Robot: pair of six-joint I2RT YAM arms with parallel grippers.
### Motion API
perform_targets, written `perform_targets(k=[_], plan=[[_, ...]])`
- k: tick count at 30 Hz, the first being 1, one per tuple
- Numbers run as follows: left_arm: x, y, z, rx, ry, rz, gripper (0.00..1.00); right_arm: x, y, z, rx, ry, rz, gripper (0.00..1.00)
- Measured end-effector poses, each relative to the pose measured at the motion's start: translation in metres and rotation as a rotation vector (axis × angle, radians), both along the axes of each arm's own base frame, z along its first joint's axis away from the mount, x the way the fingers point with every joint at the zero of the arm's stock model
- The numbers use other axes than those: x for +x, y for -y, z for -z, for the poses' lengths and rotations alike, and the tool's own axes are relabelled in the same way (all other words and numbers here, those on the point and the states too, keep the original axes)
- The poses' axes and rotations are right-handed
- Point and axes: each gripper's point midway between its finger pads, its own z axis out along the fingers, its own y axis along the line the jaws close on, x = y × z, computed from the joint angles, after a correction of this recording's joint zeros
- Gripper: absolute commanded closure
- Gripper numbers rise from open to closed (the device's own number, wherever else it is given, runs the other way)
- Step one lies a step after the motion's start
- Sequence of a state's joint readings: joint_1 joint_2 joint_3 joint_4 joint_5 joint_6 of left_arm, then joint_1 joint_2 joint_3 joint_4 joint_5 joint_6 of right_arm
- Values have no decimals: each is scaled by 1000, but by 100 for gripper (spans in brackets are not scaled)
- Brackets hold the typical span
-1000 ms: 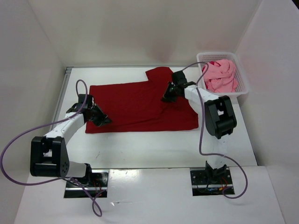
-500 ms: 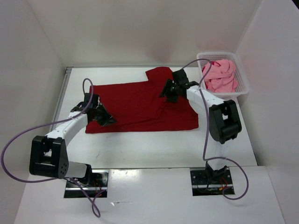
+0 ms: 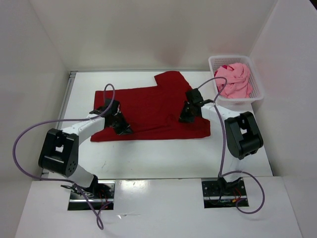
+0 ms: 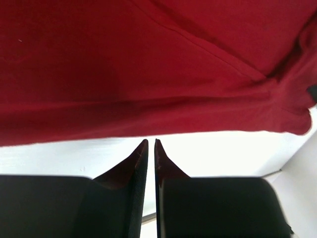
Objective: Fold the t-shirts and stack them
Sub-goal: Fold the flattened tshirt in 1/3 of the way
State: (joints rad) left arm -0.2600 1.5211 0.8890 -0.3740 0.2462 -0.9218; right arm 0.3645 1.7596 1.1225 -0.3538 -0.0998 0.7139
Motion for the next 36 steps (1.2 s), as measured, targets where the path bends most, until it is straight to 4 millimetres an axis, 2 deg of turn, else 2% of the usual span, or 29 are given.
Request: perform_targets(k=[4, 7, 11, 15, 20, 24, 27, 29, 31, 32, 33, 34, 35, 36], plan=[[1, -7, 11, 14, -29, -21, 86, -23, 13, 22, -41, -57, 19, 100], [3, -23, 27, 18, -73, -70, 89, -39, 22, 40, -66, -107, 47, 100], [-5, -34, 48, 21, -147, -105, 89, -43, 24, 40, -43, -80, 82, 100], [-11, -31, 49, -26, -150, -110, 89, -66, 30, 40, -10, -86, 116, 100], [-38, -26, 50, -76, -182, -101, 89, -105, 37, 42, 34, -125, 148, 100], [-69, -23, 50, -112, -231, -83, 89, -131, 43, 39, 55, -158, 167, 100], [-91, -26, 48, -117, -273, -82, 88, -141, 46, 30, 63, -167, 179, 93], [-98, -29, 41, -112, -297, -89, 86, -139, 44, 20, 71, -158, 174, 90], [-92, -31, 26, -111, -285, -98, 85, -129, 40, 6, 78, -133, 162, 87], [-81, -32, 12, -111, -250, -100, 85, -118, 37, -6, 88, -103, 154, 87], [-57, -33, -15, -110, -165, -102, 83, -102, 31, -24, 107, -58, 140, 92], [-39, -34, -33, -112, -94, -100, 83, -95, 29, -31, 115, -41, 137, 94], [-25, -36, -47, -110, -37, -103, 85, -83, 24, -43, 131, -14, 123, 97], [-3, -40, -70, -104, 50, -116, 88, -68, 17, -56, 149, 17, 106, 99]])
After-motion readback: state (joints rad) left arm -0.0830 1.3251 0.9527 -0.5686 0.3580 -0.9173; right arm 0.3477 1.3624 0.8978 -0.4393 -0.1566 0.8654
